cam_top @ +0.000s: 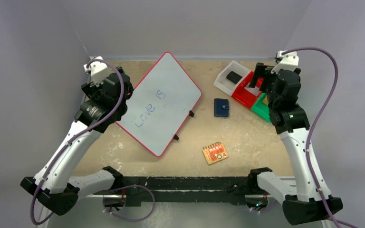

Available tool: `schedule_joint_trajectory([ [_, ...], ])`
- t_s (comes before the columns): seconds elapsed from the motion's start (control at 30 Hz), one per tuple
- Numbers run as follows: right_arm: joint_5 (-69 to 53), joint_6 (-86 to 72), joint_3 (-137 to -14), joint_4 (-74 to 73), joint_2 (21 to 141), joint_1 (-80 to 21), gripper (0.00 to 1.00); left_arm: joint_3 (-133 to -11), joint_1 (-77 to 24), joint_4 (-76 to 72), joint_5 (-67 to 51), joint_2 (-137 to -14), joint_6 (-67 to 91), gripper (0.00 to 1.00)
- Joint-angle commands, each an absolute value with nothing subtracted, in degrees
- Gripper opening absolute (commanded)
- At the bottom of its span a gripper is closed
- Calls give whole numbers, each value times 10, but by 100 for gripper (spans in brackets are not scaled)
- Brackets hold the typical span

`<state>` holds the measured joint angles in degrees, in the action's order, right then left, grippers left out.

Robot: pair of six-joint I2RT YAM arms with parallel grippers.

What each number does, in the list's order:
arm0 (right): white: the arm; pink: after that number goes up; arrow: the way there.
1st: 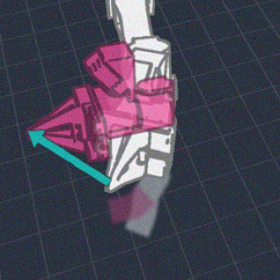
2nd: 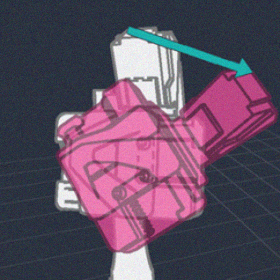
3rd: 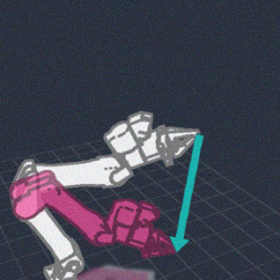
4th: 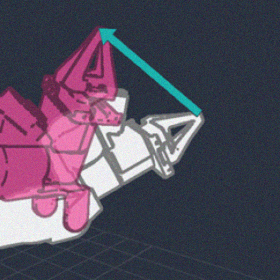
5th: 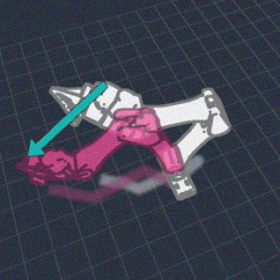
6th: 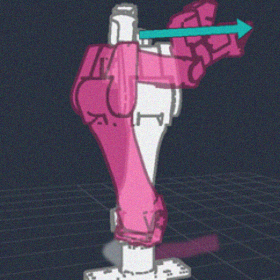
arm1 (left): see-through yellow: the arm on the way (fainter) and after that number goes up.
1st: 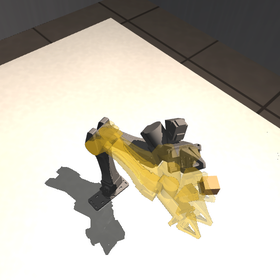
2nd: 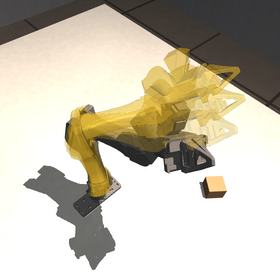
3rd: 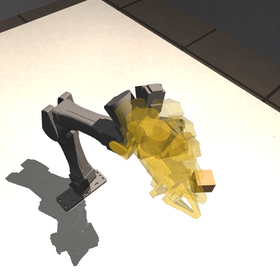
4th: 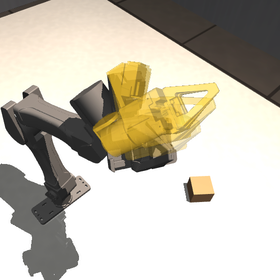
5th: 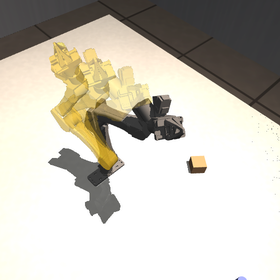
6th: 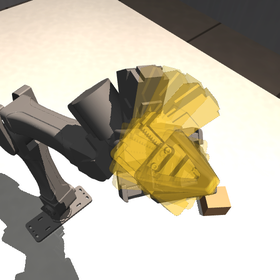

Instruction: Take the credit cards out of the card holder

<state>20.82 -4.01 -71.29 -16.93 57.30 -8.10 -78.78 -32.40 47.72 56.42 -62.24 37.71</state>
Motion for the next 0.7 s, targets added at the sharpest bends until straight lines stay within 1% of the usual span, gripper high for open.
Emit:
schedule_joint_trajectory([
  [0.0, 167, -86, -668, -169, 546, -70, 100, -772, -281, 425, 543, -613, 358, 96],
  [0.2, 112, -133, -587, -176, 518, -55, 100, -745, -219, 381, 447, -607, 338, 98],
  [0.33, 85, -155, -550, -180, 509, -47, 100, -730, -186, 354, 405, -606, 327, 99],
  [0.67, 41, -187, -529, -169, 485, -34, 100, -709, -140, 297, 359, -581, 292, 100],
])
